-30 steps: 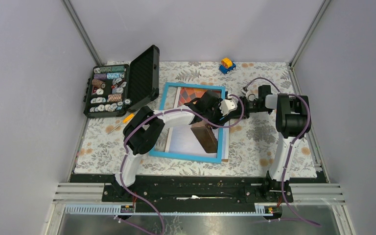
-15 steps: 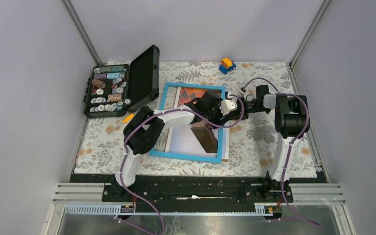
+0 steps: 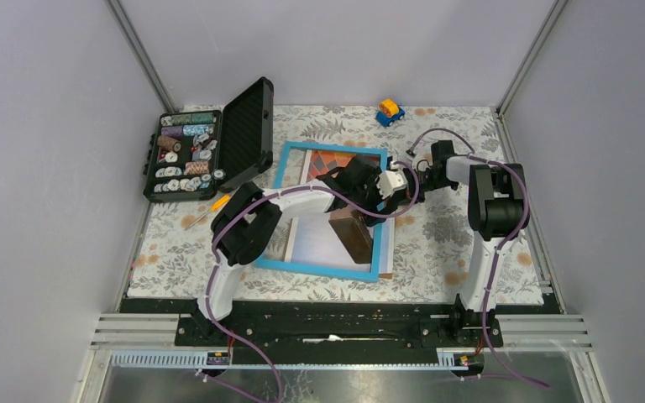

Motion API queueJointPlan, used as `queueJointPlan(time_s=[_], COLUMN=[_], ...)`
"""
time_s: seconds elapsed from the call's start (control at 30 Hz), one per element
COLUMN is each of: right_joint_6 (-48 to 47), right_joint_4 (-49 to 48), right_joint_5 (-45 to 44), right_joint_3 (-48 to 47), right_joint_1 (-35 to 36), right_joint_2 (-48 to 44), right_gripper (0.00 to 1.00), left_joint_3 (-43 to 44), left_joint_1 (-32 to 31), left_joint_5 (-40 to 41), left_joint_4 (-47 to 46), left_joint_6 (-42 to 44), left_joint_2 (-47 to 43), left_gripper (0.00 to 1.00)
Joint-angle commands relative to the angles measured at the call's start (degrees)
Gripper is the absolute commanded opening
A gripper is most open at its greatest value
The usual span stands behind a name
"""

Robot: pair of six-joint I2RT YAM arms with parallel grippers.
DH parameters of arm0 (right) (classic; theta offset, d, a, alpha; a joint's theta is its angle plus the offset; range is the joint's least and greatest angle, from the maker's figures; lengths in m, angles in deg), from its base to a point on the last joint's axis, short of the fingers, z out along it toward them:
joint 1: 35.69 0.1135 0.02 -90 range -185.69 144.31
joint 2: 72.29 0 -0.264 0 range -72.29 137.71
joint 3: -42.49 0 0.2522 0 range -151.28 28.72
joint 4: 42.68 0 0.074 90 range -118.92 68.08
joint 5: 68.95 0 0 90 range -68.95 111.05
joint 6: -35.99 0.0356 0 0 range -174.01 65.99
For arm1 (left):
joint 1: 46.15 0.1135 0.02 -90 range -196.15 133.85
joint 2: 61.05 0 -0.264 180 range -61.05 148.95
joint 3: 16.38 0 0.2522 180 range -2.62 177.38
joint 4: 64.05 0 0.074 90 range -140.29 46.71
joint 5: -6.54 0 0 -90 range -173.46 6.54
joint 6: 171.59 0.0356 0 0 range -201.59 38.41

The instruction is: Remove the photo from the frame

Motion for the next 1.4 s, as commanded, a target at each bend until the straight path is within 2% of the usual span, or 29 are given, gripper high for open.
queueJointPlan(time_s=[0.0,0.4,0.53,0.77,1.03,1.23,1.37], right_joint_6=[-3.43,-5.83,-7.31,-10.95,-16.32,-19.32,-18.97], right_joint_4=[7.37,17.57,21.32,29.69,41.42,48.88,50.46], right_joint_5=[-4.05,-4.74,-4.72,-4.08,-4.78,-6.65,-6.60], right_joint_3=[-4.19,-8.33,-10.13,-14.04,-22.19,-30.77,-36.30], right_joint_1=[-0.22,-1.29,-4.92,-11.61,-18.81,-20.43,-20.68], right_joint_2=[-4.93,-10.09,-12.54,-17.39,-20.28,-22.34,-24.16], right_gripper=[0.00,0.00,0.00,0.00,0.00,0.00,0.00], left_joint_3=[-0.16,-6.08,-6.45,-9.89,-12.22,-14.53,-15.93], left_joint_1=[-0.34,0.84,1.76,5.02,7.47,7.90,8.35], left_joint_5=[-1.65,1.97,2.07,2.00,1.75,2.03,2.37], left_joint_4=[6.50,11.02,14.17,14.54,15.98,16.37,16.35], left_joint_6=[-0.69,-1.91,-2.19,-2.59,-2.38,-2.62,-2.17], left_joint_2=[-6.65,-21.04,-23.55,-28.82,-33.10,-36.48,-38.56], left_gripper=[0.97,0.99,0.99,0.99,0.99,0.99,0.99])
